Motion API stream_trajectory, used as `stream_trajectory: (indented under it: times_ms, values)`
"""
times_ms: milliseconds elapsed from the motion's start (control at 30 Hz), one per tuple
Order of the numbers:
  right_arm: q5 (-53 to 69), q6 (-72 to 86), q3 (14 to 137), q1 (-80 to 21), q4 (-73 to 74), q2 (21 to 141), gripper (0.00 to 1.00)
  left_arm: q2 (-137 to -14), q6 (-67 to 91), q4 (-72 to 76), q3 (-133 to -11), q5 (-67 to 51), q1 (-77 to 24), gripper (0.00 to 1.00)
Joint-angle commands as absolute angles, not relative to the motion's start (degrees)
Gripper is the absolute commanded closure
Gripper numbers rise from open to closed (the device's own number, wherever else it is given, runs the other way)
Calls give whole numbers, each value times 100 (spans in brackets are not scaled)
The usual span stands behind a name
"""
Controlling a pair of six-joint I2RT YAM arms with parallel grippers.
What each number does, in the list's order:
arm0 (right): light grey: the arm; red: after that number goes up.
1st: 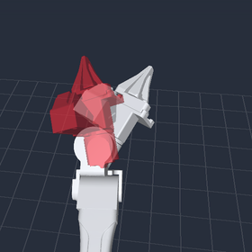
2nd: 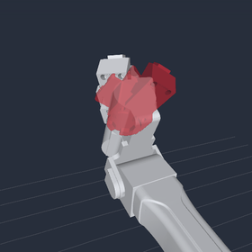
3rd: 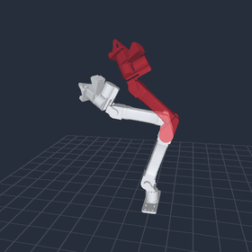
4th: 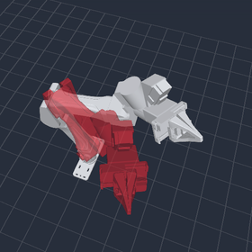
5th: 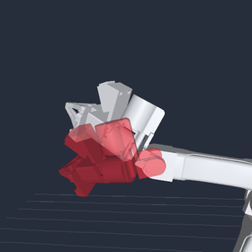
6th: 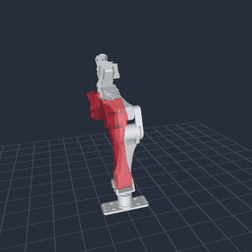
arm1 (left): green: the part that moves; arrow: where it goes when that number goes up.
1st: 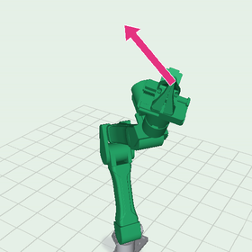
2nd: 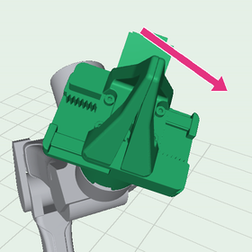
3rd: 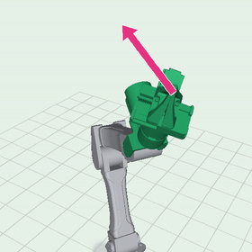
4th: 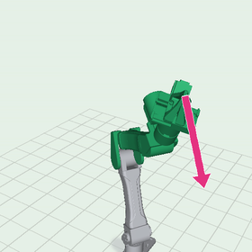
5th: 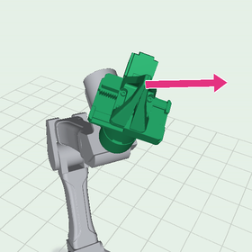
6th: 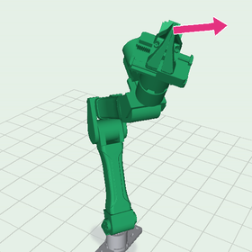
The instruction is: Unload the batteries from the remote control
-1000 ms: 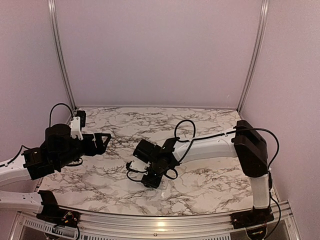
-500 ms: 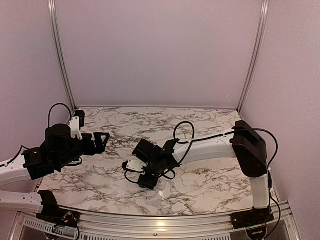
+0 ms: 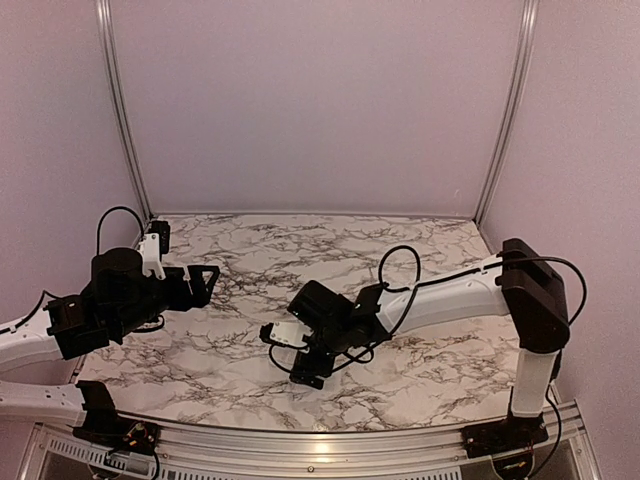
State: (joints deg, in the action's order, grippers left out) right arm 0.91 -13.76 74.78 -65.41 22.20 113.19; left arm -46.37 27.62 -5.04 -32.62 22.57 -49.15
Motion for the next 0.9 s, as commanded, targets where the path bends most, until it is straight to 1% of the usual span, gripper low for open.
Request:
stream_trajectory:
  times_ms: [0,167,333,600,867]
  values:
    - [44,-1342,6985,-6507,1725,10809,2,-4693,2672,-580,-3406,2234,-4939,1]
    - [69,-1280,6309,-6478,1201,10385,2,-4695,2672,-596,-3413,2221,-4947,1]
    - [171,-1235,5773,-6472,597,10208,2,-4683,2677,-599,-3425,2194,-4940,1]
    - [277,-1221,5671,-6464,431,10295,6,-4693,2681,-581,-3419,2104,-4946,1]
    - [347,-1143,5478,-6227,145,10297,6,-4678,2686,-586,-3412,2049,-4941,1]
